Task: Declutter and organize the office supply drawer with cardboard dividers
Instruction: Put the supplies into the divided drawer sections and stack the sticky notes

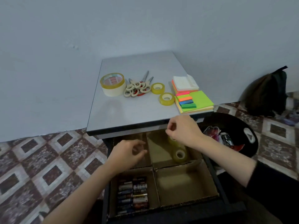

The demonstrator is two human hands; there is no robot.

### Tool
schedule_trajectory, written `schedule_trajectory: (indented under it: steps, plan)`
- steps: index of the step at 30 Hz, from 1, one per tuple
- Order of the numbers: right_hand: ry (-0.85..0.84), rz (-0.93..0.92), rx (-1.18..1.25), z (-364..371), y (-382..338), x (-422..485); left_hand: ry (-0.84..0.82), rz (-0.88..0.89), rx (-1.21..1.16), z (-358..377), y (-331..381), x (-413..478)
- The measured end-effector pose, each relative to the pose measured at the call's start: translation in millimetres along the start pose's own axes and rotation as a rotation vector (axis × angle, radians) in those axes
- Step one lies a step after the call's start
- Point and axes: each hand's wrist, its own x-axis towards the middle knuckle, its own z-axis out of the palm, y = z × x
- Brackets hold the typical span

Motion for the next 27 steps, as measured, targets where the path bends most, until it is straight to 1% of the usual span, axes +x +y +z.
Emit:
schedule_trajectory:
  steps: [3,5,8,12,15,18,20,23,27]
  plan:
    - [0.052,-0.056,-0.051,-26.1,-13.7,25.7,0.049,0.015,0.011,-26.3,7.3,7.4]
    - [0.044,-0.053,-0.102,-38.3,-21.2,48.1,0.077,0.033,0.019,-40.6,11.7,15.2]
    - [-0.041,-0.041,-0.224,-47.0,-29.6,76.3,0.109,0.063,0.042,-57.7,17.4,29.3]
    - [-0.159,-0.015,-0.42,-46.7,-33.2,93.9,0.212,0.13,0.09,-75.8,22.3,53.8]
    - [-0.127,-0.016,-0.45,-45.3,-33.9,98.7,0.26,0.135,0.108,-88.5,25.7,77.1]
    - [-0.06,-0.064,-0.399,-46.0,-33.1,93.6,0.287,0.131,0.184,-98.7,29.3,103.3]
    - [-0.024,-0.105,-0.358,-47.4,-31.3,83.1,0.276,0.114,0.238,-101.4,29.6,122.7]
    - [0.002,-0.16,-0.334,-53.2,-25.4,62.6,0.202,0.128,0.383,-95.3,30.0,152.0]
    - [0.014,-0.15,-0.271,-61.8,-16.3,43.0,0.108,0.153,0.587,-82.6,32.7,179.0]
